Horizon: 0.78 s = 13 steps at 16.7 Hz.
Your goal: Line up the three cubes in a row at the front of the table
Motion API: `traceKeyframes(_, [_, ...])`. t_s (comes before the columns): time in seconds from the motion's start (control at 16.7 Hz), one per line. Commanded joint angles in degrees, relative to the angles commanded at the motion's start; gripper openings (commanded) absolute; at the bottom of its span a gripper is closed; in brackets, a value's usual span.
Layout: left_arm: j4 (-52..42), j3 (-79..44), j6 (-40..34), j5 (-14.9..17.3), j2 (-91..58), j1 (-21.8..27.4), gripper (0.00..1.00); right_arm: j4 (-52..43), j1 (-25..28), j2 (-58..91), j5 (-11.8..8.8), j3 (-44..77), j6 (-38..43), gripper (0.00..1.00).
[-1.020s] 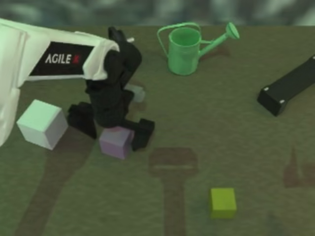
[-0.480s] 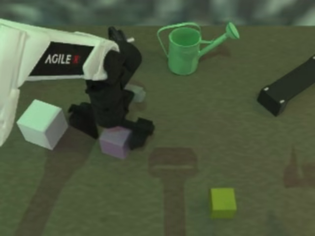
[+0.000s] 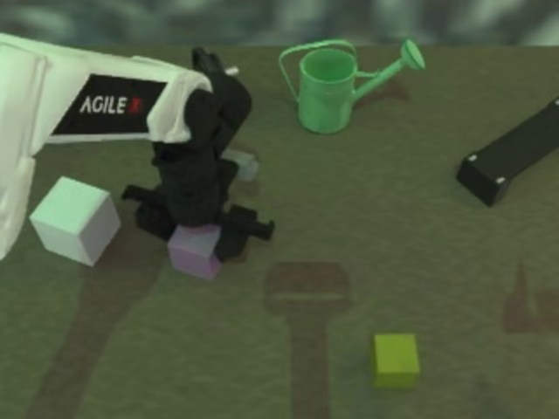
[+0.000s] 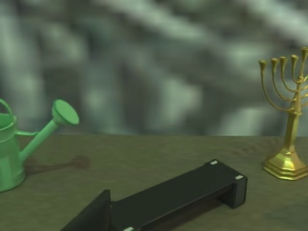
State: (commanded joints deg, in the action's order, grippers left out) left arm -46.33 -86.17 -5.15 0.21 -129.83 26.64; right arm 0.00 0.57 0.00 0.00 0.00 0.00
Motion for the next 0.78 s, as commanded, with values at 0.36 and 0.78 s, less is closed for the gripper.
traceKeyframes(0.36, [0.0,0.0,0.0,0.0,0.0,0.0,0.00,0.0,0.0,0.0,0.0,0.0,0.0,1.00])
traceKeyframes(0.78, [-4.6,-2.9,0.1,-0.2,2.9,-0.3,0.00,0.0,0.0,0.0,0.0,0.0,0.0,1.00])
